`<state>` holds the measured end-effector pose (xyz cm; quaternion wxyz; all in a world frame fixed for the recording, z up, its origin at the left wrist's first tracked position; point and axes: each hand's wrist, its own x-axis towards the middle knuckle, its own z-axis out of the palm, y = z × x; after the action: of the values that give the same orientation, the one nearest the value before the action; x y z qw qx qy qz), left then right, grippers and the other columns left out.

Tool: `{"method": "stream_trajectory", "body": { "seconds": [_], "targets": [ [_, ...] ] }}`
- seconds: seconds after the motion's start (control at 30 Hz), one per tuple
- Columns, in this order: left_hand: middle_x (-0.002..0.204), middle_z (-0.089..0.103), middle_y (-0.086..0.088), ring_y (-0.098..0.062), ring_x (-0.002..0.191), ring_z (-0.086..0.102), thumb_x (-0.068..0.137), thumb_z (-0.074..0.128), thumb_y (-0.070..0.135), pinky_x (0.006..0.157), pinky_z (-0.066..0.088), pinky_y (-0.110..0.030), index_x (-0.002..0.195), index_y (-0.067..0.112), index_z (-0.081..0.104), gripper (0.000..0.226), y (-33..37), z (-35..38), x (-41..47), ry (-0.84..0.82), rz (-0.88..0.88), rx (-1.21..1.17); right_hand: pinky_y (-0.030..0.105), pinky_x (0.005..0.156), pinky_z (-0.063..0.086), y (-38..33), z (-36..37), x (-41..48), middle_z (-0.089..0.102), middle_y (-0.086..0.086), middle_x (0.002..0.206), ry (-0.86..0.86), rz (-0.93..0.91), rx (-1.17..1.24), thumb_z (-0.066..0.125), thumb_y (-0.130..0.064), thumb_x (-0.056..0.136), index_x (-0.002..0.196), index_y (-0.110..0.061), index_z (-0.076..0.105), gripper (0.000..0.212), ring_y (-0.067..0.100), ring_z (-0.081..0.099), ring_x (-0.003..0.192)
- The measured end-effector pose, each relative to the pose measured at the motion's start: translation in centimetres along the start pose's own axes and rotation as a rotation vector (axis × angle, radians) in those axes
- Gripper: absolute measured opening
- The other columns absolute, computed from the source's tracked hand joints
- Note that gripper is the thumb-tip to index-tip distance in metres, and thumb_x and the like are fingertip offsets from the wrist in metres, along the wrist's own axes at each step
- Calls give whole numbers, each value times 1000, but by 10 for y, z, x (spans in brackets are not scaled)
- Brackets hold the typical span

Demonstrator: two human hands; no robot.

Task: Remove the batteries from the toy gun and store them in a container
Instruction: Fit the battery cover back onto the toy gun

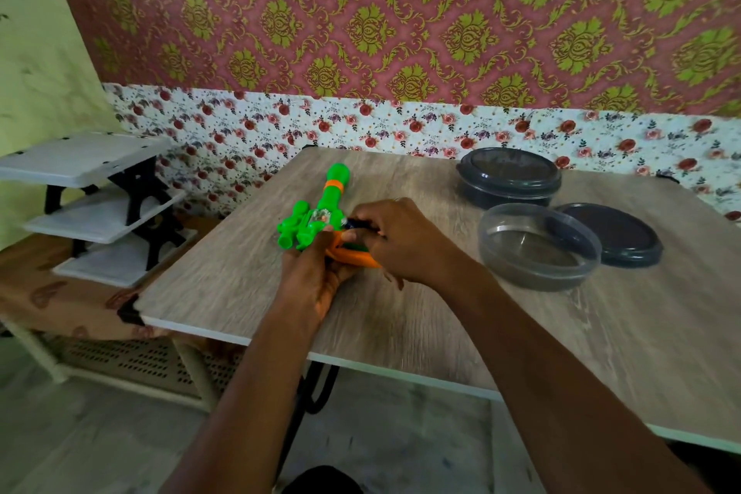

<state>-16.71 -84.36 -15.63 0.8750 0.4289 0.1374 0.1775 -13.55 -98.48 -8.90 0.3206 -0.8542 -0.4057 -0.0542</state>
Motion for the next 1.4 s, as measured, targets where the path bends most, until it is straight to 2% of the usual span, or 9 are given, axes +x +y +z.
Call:
{"method": "stream_trajectory", "body": {
  "seconds": [0.13,0.27,0.47,0.6,0.7,0.9,1.07,1.2,1.4],
  "targets": [
    [78,79,-10,-21,67,77,109,48,7,60,66,-44,109,9,62,14,0,2,-3,-32,23,14,11,57,44,1,-9,-8,76,7,88,148,-21,43,63,-15,100,109,-10,77,18,-2,63,59],
    [103,75,-18,-30,86,74,108,53,8,70,64,-50,111,10,64,12,0,2,-1,15,6,16,39,78,50,10,-13,-8,74,17,97,76,26,-132,54,-16,105,105,0,74,26,23,66,82],
    [100,76,-18,-26,75,77,107,54,7,63,65,-50,131,2,60,25,-2,2,0,29,10,39,49,79,53,8,-12,-6,65,15,102,-116,17,-277,57,-23,101,109,-18,58,9,30,59,95],
    [78,79,-9,-20,64,77,107,54,6,53,65,-42,112,3,65,12,-2,2,0,34,11,46,50,80,54,2,-15,4,62,10,95,-181,3,-323,64,-28,94,85,-32,46,20,29,57,91],
    [75,79,-9,-22,62,76,107,54,8,57,65,-47,107,6,66,11,-2,2,1,24,-1,73,47,86,53,0,-17,5,57,5,101,-266,65,-348,67,-31,91,79,-34,47,23,26,57,98],
    [91,79,-15,-27,73,77,107,55,10,67,64,-53,108,10,67,12,-3,-1,3,10,19,73,29,66,40,2,-26,0,49,4,83,-287,124,-241,54,-16,102,86,-24,54,18,12,44,66],
    [82,80,-12,-22,65,77,108,53,11,54,65,-42,112,6,65,13,-2,0,2,18,-10,73,36,55,51,1,-34,-3,57,8,95,-243,116,-229,64,-18,98,93,-23,56,11,13,53,67],
    [90,79,-17,-26,67,78,108,54,10,57,66,-45,121,4,64,18,-2,0,0,-12,11,73,37,53,60,2,-33,-1,56,9,100,-224,161,-170,74,-17,92,79,-32,53,28,26,67,70],
    [82,80,-12,-24,66,78,108,53,11,60,66,-46,112,7,67,14,-2,-1,2,-3,-20,57,29,60,45,6,-20,2,52,8,94,-164,199,-158,77,-33,89,69,-31,50,34,17,56,66]
  ]
}}
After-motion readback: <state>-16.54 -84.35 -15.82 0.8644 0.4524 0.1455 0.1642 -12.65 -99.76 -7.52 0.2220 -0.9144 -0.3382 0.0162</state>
